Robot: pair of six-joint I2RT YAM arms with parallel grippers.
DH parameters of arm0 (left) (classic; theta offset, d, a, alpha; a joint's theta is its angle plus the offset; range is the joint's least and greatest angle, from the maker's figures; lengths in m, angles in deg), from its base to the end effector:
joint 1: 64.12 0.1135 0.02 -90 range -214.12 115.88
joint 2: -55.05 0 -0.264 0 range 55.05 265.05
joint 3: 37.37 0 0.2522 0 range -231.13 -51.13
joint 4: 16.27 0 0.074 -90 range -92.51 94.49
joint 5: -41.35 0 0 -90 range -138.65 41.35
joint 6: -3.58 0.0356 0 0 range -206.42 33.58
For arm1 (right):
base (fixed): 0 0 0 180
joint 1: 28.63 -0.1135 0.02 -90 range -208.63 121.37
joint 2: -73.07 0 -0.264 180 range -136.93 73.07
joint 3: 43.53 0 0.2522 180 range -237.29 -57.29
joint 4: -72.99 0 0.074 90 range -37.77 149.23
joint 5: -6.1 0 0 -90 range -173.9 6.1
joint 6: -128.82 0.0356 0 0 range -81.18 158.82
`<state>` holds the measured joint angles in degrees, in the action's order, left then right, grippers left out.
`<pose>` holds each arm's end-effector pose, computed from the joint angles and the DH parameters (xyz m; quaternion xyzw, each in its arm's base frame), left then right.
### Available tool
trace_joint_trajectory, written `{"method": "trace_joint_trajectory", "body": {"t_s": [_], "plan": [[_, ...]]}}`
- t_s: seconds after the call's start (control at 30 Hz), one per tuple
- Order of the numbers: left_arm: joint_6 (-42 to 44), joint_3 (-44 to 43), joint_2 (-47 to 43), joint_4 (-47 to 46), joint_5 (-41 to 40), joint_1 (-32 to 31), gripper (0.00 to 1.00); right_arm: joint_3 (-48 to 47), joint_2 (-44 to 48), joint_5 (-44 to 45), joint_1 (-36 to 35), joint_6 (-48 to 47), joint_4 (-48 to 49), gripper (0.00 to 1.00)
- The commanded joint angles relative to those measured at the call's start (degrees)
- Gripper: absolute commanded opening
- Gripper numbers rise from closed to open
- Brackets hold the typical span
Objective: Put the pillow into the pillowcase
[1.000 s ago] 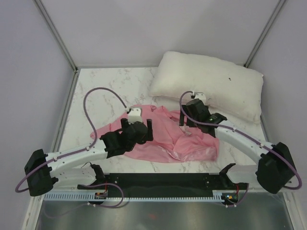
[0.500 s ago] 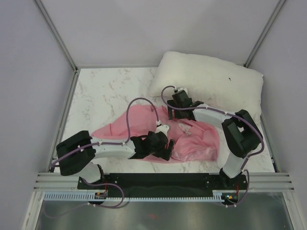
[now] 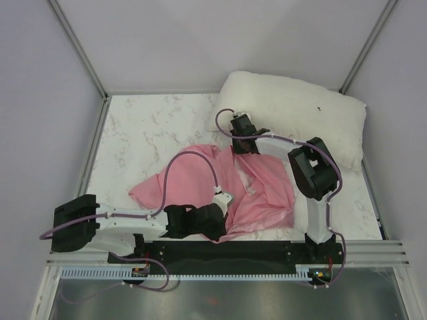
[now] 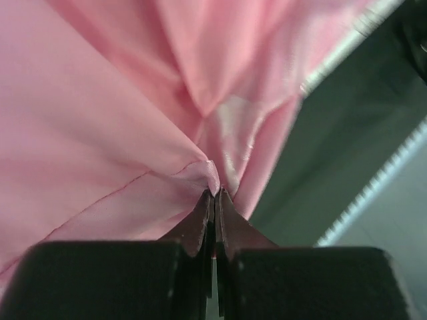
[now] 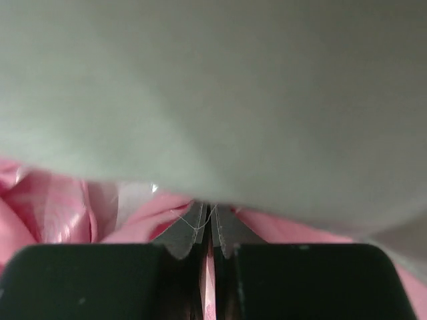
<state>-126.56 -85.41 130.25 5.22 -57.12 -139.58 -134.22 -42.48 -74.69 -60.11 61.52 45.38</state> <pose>0.0676 -0.2398 0.1716 0.2582 0.8970 -0.2611 0.2461 0.3690 0.2193 0.1591 -0.0465 0.9430 0.0783 0.3201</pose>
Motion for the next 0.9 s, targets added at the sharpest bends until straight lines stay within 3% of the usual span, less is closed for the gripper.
{"method": "trace_joint_trajectory", "body": {"t_s": [0.0, 0.13, 0.3, 0.37, 0.4, 0.43, 0.47, 0.5, 0.6, 0.7, 0.87], "plan": [[-6.52, 2.9, -6.28, 2.55, 4.07, -7.31, 0.02, -5.77, -3.88, -1.04, 2.57, 1.47, 0.75, 0.08], [-11.7, 4.66, -7.97, 2.91, -1.96, -17.24, 0.02, -11.65, -6.79, -1.21, 3.97, 1.47, -1.0, 0.08], [-13.21, 4.49, -3.93, 3.0, -4.89, -20.86, 0.12, -17.72, -10.04, -0.6, 4.68, 1.82, -3.2, 0.11], [-12.6, 3.53, -2.09, 3.35, -5.59, -21.39, 0.21, -21.06, -10.75, -0.69, 5.29, 1.74, -4.69, 0.19], [-12.51, 2.3, -1.64, 3.96, -5.94, -21.48, 0.41, -22.29, -11.1, -0.69, 5.73, 1.3, -5.22, 0.23], [-12.42, 1.68, -1.63, 5.62, -7.34, -21.57, 0.5, -23.87, -10.84, -1.12, 5.91, 0.86, -6.01, 0.39], [-12.85, 0.28, -2.07, 7.2, -8.57, -21.57, 0.6, -24.06, -10.49, -1.3, 6.0, 0.42, -6.89, 0.47], [-13.21, -0.34, -2.77, 8.78, -11.28, -21.57, 0.64, -23.02, -8.66, -1.3, 6.08, -0.45, -6.9, 0.57], [-15.22, -2.36, -7.84, 15.28, -16.04, -21.57, 0.81, -19.15, -2.26, -2.79, 6.0, -1.86, -6.63, 0.75], [-16.02, -4.47, -13.65, 21.44, -20.18, -19.21, 0.89, -12.04, 4.94, -3.76, 6.0, -4.32, -5.58, 0.86], [-11.63, -7.89, -19.64, 26.71, -17.9, -8.68, 0.91, -7.98, 13.67, -3.85, 5.47, -9.5, -6.63, 0.91]]}}
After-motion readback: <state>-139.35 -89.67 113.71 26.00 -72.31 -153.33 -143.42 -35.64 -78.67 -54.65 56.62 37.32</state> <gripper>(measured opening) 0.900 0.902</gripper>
